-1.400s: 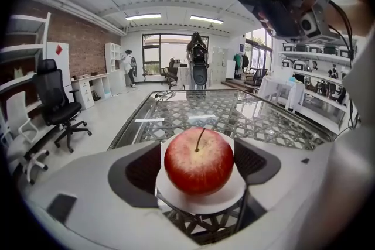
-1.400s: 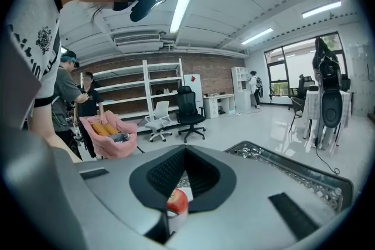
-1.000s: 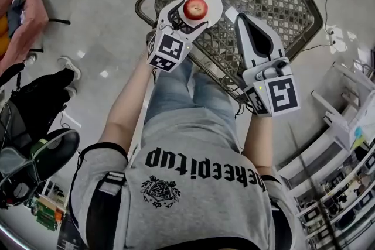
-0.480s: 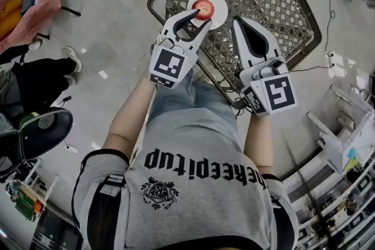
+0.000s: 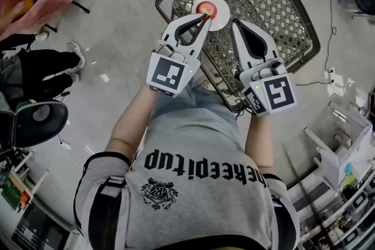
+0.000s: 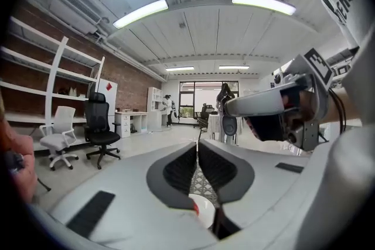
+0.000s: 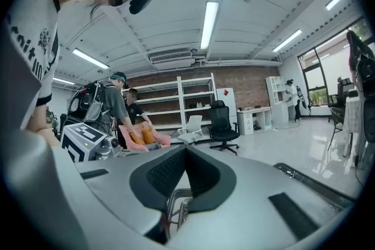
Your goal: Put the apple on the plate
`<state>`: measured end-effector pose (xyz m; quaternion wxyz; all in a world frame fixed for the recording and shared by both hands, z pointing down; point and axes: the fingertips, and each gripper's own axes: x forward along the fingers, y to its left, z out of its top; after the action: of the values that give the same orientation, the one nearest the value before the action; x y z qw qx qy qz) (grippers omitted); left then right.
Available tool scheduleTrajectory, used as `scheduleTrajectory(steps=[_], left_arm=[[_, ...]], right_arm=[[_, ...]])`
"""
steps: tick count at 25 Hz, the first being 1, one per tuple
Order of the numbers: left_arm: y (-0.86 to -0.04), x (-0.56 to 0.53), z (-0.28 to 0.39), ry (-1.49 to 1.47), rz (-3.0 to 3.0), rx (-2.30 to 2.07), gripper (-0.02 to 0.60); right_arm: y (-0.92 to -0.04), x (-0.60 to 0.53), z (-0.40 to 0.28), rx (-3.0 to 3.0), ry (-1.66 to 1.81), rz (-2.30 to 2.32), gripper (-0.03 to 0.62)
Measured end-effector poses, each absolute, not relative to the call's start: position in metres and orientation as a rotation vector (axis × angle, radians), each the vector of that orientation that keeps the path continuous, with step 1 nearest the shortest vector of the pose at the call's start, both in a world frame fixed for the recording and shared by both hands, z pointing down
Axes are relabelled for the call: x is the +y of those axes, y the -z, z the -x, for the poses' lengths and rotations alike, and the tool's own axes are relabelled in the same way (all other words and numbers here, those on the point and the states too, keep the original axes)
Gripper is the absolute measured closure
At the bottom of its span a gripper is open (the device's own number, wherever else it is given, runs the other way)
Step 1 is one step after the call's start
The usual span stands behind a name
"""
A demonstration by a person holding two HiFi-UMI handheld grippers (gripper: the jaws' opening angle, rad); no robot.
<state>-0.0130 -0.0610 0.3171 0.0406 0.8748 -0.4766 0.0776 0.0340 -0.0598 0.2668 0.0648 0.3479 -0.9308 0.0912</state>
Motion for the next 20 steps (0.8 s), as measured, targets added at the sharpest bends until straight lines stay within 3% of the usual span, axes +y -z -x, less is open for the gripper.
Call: scheduleTrajectory(steps=[20], left_arm=[[-0.253, -0.030, 0.012, -0.158, -2.569, -1.666, 0.545]], right_arm=[[-0.240, -0.030, -0.036, -2.957, -0.185, -0.822, 0.585]])
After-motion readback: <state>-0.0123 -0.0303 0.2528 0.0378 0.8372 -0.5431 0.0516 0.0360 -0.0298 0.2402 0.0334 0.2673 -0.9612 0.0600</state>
